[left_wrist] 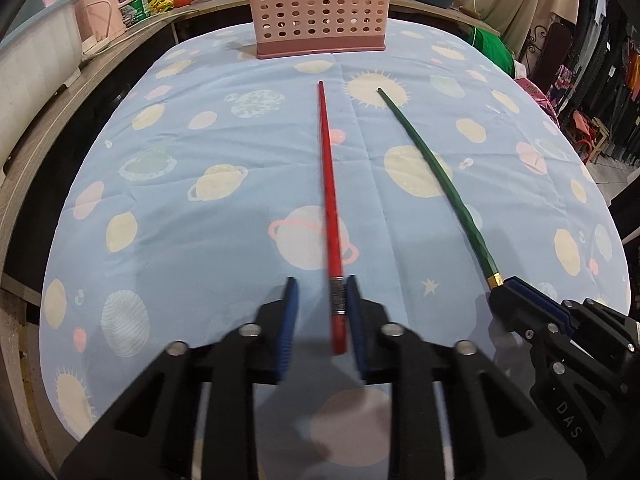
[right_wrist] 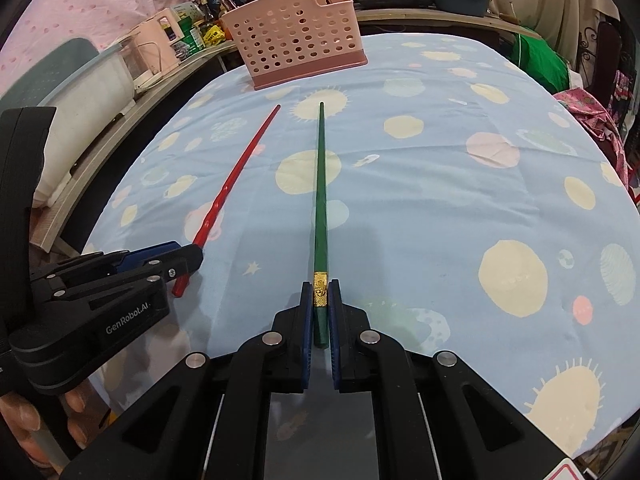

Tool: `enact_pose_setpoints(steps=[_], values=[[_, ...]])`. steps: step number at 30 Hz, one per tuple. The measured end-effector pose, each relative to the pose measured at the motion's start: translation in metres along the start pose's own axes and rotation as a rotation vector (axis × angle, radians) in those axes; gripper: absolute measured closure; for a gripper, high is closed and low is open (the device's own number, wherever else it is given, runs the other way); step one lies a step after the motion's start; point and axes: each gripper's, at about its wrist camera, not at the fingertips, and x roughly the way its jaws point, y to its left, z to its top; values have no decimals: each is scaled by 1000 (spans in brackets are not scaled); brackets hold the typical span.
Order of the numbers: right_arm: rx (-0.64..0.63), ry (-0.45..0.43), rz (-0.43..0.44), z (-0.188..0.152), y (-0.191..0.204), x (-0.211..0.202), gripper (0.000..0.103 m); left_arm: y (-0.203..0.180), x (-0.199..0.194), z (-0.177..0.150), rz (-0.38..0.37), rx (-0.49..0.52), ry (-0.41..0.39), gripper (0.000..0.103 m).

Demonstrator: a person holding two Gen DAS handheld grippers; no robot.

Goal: Organize utensils
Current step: 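Lift both chopsticks and carry them above the pink basket with both tools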

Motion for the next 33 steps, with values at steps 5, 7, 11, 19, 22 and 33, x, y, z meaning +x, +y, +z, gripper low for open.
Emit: enact_pose_setpoints(steps=[5, 7, 11, 19, 22, 33], values=[[-5, -4, 12, 1, 4, -5, 96, 4, -2, 0, -34, -17, 17, 96], [-8, -15, 18, 4, 6, -11, 96, 7, -5, 0, -43, -29, 18, 96], [-10, -47, 31, 14, 8, -26, 96, 12, -19, 5, -55, -50, -3, 96], [-5, -168, 72, 59, 9, -68, 96, 29, -66, 34, -98, -114, -106, 96], [-18, -232, 75, 83, 11, -84, 96, 33, -84, 51, -101, -120, -161, 96], [-23, -371, 101, 164, 8, -98, 96, 40, -121, 124, -87, -108, -313, 96]])
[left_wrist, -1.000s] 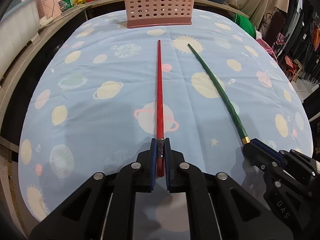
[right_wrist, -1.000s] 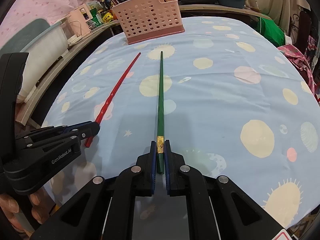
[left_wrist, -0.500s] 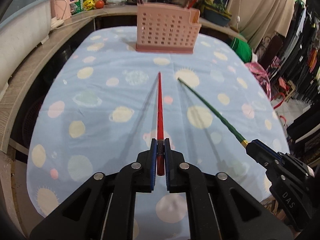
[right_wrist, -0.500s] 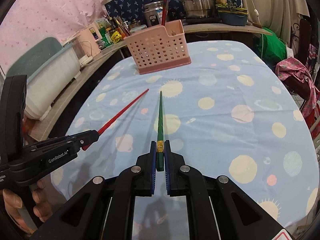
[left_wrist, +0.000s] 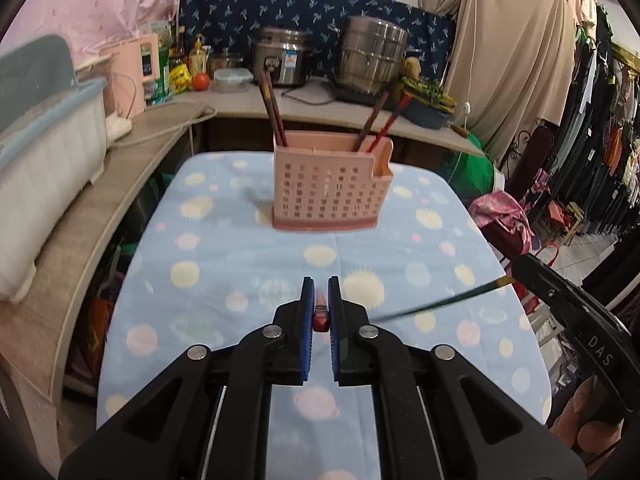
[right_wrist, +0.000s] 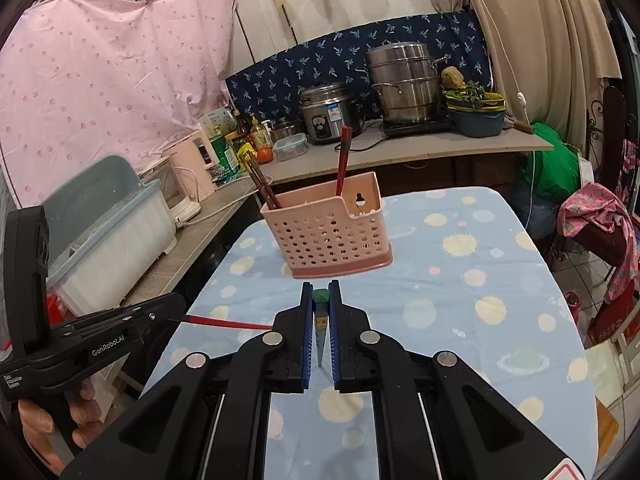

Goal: Organize utensils
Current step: 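Lift both chopsticks and carry them above the pink basket with both tools, then lower both chopsticks into the pink basket and open both tools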

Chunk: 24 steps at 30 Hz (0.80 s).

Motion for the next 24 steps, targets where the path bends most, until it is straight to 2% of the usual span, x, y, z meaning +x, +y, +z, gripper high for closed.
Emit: enact_pose_setpoints(steps=[6, 12, 19, 24], values=[[15, -30, 13, 30, -3, 17, 96, 0, 9, 38, 4, 4, -41, 96], [4, -105, 16, 68, -2, 22, 96, 1, 12, 75, 10, 19, -85, 96], [23, -207, 39, 124, -3, 32, 96, -2, -1, 131, -1, 12, -186, 96], [19, -272, 32, 164, 0, 45, 96, -10, -7, 175, 0, 7, -286, 96]])
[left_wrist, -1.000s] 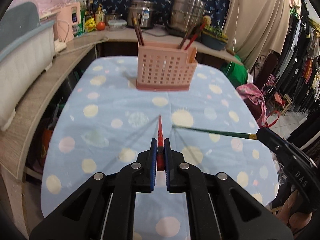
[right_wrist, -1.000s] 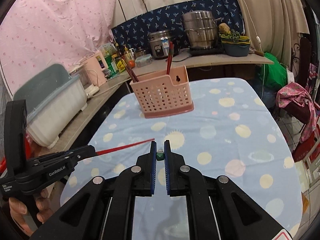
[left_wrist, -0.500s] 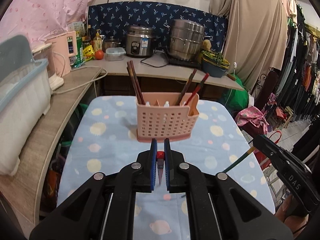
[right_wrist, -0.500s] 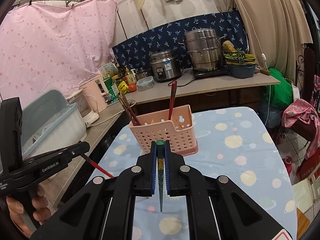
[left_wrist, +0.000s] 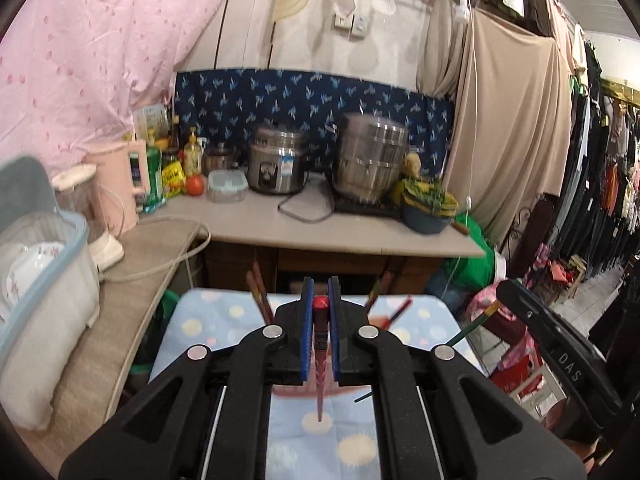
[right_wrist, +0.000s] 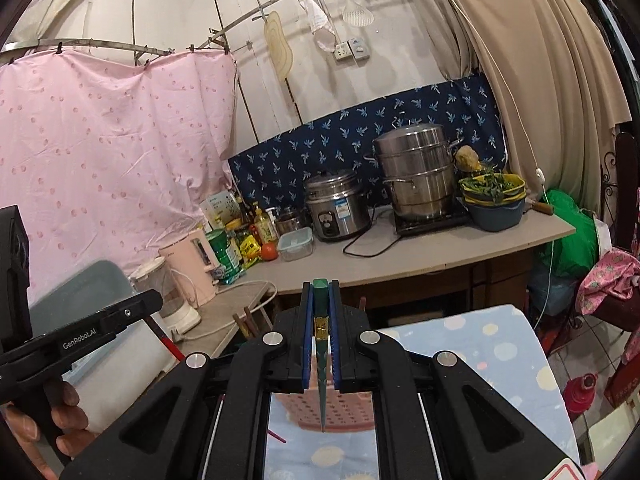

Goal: Organize utensils
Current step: 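Lower both chopsticks into the pink basket and open both tools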

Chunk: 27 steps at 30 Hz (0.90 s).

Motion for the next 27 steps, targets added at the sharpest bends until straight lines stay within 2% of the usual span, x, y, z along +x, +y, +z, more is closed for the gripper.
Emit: enact_pose_setpoints(steps=[5, 9, 18, 27], values=[[14, -42, -7, 29, -2, 25, 96, -5, 23, 32, 7, -8, -57, 96], [14, -30, -14, 34, -4, 48, 96, -7, 43, 45, 8, -11, -75, 96], [24, 97, -15, -11, -13, 98, 96, -6, 94, 24, 22, -5, -20, 96], [10, 193, -19, -46, -13, 127, 96, 4, 126, -6, 37, -24, 68, 96]])
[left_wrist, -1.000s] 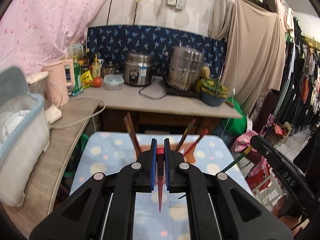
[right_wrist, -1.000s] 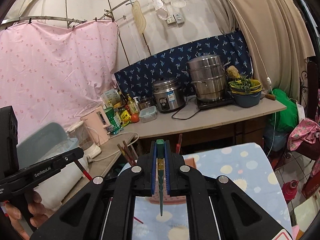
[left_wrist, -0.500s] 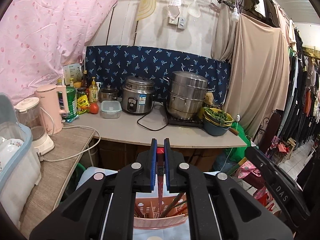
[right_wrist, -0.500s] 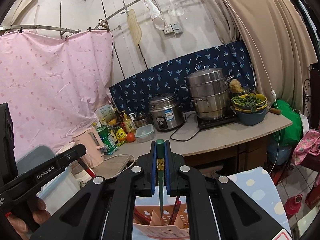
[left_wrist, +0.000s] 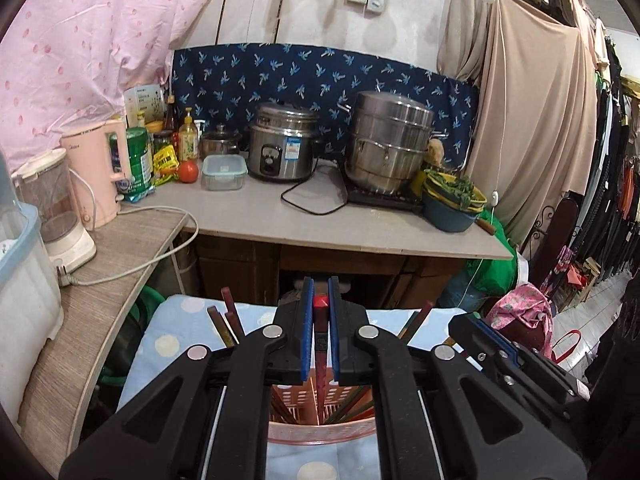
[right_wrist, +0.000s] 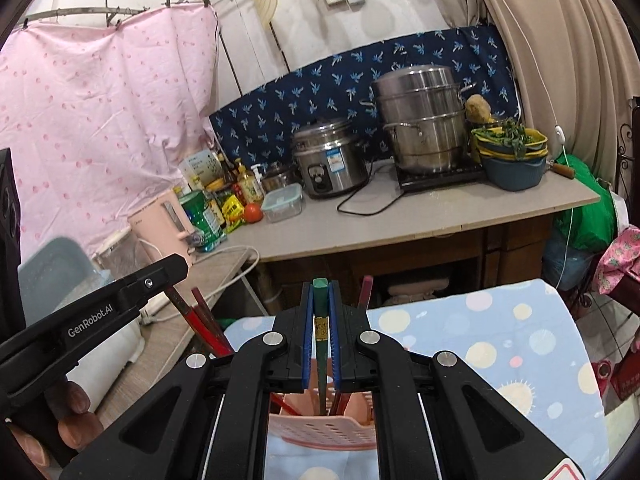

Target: Organize utensils

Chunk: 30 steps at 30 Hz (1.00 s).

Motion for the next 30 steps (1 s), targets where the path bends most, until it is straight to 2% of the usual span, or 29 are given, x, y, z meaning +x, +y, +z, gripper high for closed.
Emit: enact_pose_setpoints(steps=[4, 9, 17, 23, 30], values=[[-13, 29, 11, -6, 2, 6, 96, 2, 6, -8, 7, -1, 22, 96], [-8, 12, 17, -5, 3, -3, 90, 4, 3, -14, 16, -4, 19, 92], [0, -18, 15, -4, 3, -32, 75, 10, -15, -18, 49, -19, 2, 58], [-56, -21, -13, -16, 11, -58, 66, 7, -39, -26, 79, 6, -10, 48], [-100, 1, -29, -40, 21, -89, 64, 2, -68, -44, 145, 45, -4, 42]])
